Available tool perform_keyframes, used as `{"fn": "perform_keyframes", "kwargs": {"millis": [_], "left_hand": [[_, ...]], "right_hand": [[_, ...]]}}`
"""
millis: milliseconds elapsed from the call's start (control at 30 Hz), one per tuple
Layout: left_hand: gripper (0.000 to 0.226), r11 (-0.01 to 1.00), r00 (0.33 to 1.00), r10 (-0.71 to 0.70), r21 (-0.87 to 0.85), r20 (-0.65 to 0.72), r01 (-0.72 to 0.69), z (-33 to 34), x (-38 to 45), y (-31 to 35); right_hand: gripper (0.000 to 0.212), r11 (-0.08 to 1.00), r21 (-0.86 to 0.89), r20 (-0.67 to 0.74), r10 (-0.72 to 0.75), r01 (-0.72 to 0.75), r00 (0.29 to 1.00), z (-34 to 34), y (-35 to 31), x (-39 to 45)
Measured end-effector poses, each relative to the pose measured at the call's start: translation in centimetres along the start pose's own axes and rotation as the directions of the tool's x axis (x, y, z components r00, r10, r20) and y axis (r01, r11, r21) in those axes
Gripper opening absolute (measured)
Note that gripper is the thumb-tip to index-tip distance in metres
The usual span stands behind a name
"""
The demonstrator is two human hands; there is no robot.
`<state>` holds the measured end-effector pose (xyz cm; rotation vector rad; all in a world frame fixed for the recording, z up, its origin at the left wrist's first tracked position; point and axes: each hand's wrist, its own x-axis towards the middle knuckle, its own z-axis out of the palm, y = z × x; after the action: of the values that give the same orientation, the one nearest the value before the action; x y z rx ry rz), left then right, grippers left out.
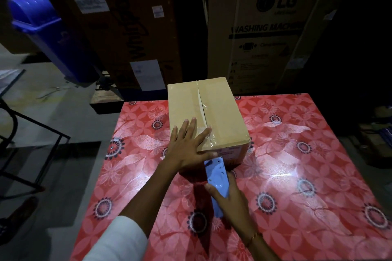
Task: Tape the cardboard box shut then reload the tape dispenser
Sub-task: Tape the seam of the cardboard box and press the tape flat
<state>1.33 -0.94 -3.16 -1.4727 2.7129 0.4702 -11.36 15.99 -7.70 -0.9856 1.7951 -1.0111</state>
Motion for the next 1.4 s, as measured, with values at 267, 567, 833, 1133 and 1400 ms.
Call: {"fn": "perform_keyframes", "kwargs": {"millis": [267,567,833,1133,1400], "left_hand": [[0.103,0.988,1.0,-0.002,0.157,-0.03,0.007,0.1,-0.6,0.5],[0.097,0.984,0.998,-0.013,0.174,-0.061,0.024,0.2,-0.5,0.6],[0.109,0.971,0.997,0.013,0.239,-0.074,0.005,0.7,-0.5,0.4],[0.11,0.971,0.993,0.012,0.24,-0.121,0.018,1.1,-0.6,0.2],[0.117,0.965,0.992,-0.013,0.259,-0.123,0.045,1.1,-0.6,0.4]], "right_hand": [[0.048,0.999,-0.007,-0.033,0.049,-0.049,0.998,0.5,-0.9,0.2],[0.057,0.978,0.105,-0.034,0.188,-0.183,0.982,1.2,-0.5,2.0],[0.064,0.845,0.44,0.184,0.246,-0.304,0.952,-0.7,2.9,1.9],[0.062,0.812,0.331,0.466,0.303,-0.481,0.831,-6.0,4.7,4.3],[0.051,0.981,-0.191,0.271,0.074,-0.022,0.96,-8.8,4.7,6.1]]}}
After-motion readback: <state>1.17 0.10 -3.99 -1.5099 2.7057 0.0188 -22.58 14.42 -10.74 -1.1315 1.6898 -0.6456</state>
